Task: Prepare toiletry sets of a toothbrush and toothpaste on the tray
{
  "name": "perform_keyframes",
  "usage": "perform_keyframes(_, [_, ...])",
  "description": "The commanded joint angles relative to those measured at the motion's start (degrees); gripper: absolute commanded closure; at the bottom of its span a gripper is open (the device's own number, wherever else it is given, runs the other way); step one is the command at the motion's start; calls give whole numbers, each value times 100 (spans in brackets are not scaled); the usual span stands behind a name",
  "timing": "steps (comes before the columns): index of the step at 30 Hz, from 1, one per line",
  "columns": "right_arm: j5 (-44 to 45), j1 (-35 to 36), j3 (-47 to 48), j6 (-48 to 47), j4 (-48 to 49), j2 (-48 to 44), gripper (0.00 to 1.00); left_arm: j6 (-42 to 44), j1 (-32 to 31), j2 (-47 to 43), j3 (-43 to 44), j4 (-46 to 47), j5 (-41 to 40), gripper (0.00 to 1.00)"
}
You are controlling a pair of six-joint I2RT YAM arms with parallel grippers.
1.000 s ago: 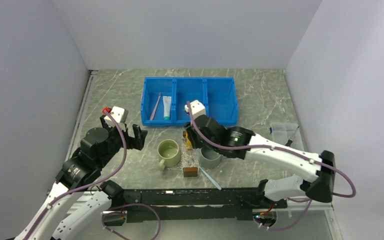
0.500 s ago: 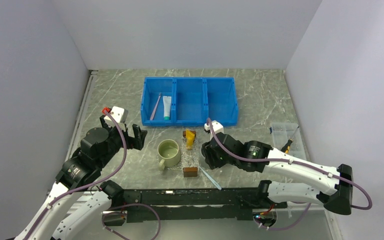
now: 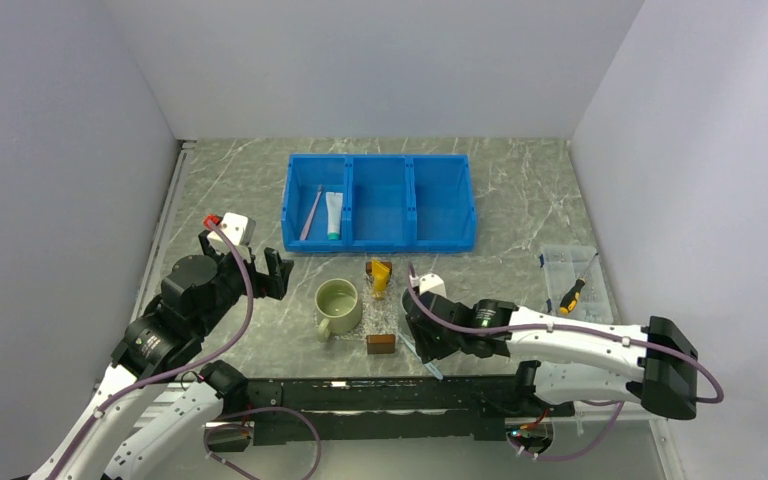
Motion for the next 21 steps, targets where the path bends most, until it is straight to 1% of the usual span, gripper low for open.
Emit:
perform_keyframes(1, [187, 97, -199, 273, 698, 209, 51, -34, 28, -81, -26, 114, -69, 3])
perform_keyframes(7, [328, 185, -398, 362, 1064, 401, 51, -28, 30, -92, -27, 130, -62, 3])
perform_keyframes(13, [251, 221, -543, 327, 1408, 631, 52, -32, 25, -95, -31, 130, -50, 3])
perform_keyframes(21, [274, 271, -601, 348, 1593, 940, 56, -28, 31, -71, -33, 130, -51, 2])
